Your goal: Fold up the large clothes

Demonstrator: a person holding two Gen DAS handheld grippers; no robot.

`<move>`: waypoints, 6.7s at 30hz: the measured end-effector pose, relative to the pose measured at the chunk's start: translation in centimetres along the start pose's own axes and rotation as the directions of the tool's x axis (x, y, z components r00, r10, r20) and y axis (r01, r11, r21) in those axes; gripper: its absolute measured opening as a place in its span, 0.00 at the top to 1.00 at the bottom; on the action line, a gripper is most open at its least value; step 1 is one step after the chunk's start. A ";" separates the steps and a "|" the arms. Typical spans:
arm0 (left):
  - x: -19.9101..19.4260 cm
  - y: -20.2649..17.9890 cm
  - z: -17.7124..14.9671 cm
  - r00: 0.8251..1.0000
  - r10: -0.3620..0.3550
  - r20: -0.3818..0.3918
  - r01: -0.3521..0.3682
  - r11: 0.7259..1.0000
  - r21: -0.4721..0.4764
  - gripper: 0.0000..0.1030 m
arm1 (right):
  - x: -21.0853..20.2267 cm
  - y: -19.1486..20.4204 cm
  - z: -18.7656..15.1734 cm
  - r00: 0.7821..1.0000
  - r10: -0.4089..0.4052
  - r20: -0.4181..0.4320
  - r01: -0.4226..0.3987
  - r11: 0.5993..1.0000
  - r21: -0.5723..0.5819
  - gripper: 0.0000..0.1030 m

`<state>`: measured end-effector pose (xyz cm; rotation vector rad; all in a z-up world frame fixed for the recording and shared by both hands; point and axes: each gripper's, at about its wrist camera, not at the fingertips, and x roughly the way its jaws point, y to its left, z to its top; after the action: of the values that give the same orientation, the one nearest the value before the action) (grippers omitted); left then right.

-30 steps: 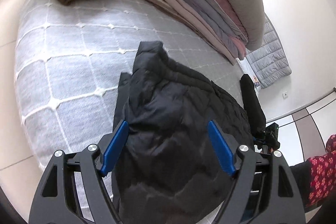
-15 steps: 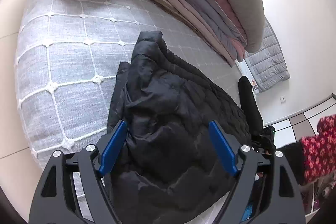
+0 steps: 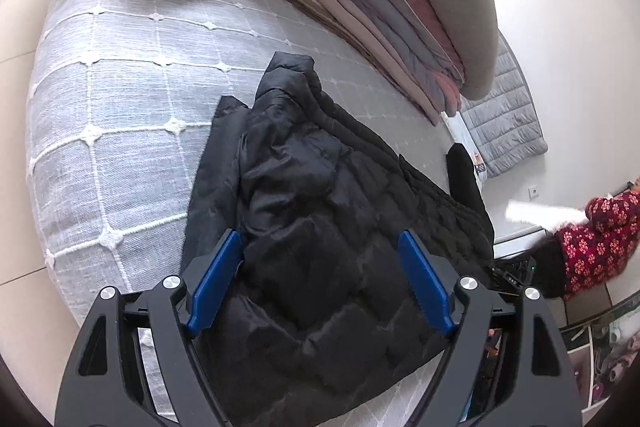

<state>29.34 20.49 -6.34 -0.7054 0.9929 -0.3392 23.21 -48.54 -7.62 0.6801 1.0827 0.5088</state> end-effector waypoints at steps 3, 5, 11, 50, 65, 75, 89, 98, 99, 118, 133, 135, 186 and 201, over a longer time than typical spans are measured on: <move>0.2 -0.5 -0.4 1.000 -0.005 -0.007 0.005 1.000 0.000 0.25 | 1.6 -2.7 -0.1 0.997 -0.053 -0.050 0.057 0.995 0.077 0.88; 0.3 -1.1 -0.9 1.000 -0.013 -0.014 0.014 1.000 0.012 0.25 | 2.3 -4.8 -0.4 0.997 -0.050 -0.067 0.058 0.990 0.130 0.85; -0.1 -2.1 -1.7 0.999 -0.012 -0.034 0.014 0.997 0.080 0.25 | 0.1 -5.9 -1.4 0.998 -0.040 0.043 0.030 0.975 0.222 0.55; -7.5 10.2 -11.8 0.929 -0.356 0.101 0.369 0.865 -0.340 0.18 | 9.4 25.9 -16.5 0.985 0.136 -0.105 -0.163 0.932 -0.324 0.20; -3.0 9.8 -11.4 0.941 -0.332 0.062 0.334 0.885 -0.325 0.18 | 11.1 26.4 -16.5 0.981 0.156 -0.114 -0.183 0.937 -0.299 0.20; -2.1 8.9 -9.3 0.962 -0.274 0.021 0.268 0.921 -0.284 0.17 | -2.9 11.3 -12.2 0.984 -0.038 0.174 0.027 0.997 0.065 0.20; -0.5 8.1 -9.4 0.983 -0.183 -0.016 0.172 0.946 -0.274 0.48 | -7.6 -9.2 -19.2 0.960 0.123 0.252 -0.242 0.816 0.526 0.19; -0.5 8.3 -9.3 0.984 -0.176 -0.011 0.168 0.953 -0.253 0.80 | -3.2 -9.6 -18.7 0.900 0.278 0.337 -0.419 0.767 0.485 0.19; -0.5 8.1 -9.2 0.985 -0.171 -0.010 0.164 0.956 -0.244 0.80 | -3.2 -9.5 -18.5 0.899 0.265 0.348 -0.413 0.777 0.476 0.22; -3.2 4.3 -8.3 0.975 -0.219 0.030 0.220 0.960 -0.173 0.88 | -8.5 -2.7 -16.9 0.879 0.269 0.395 -0.396 0.873 0.286 0.88; -9.4 6.0 -15.2 0.972 -0.234 0.012 0.232 0.956 -0.181 0.89 | -12.2 -3.0 -25.2 0.897 0.266 0.352 -0.386 0.860 0.333 0.87; -9.7 7.1 -16.6 0.973 -0.232 0.002 0.227 0.953 -0.201 0.89 | -12.0 -4.5 -27.4 0.910 0.240 0.337 -0.365 0.851 0.378 0.87; -2.8 -25.4 -17.1 0.896 -0.396 -0.200 0.443 0.772 0.456 0.89 | -1.6 9.6 -24.0 0.911 0.294 0.289 -0.352 0.921 0.170 0.29; 14.6 -33.8 -26.9 0.792 -0.282 -0.542 0.556 0.701 0.447 0.89 | -14.9 -2.9 -27.4 0.866 0.195 0.460 -0.368 0.872 0.323 0.24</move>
<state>15.64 -22.82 -2.28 -0.2696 1.0510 -1.2260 -7.65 -53.82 -8.73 1.2712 0.6809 0.3702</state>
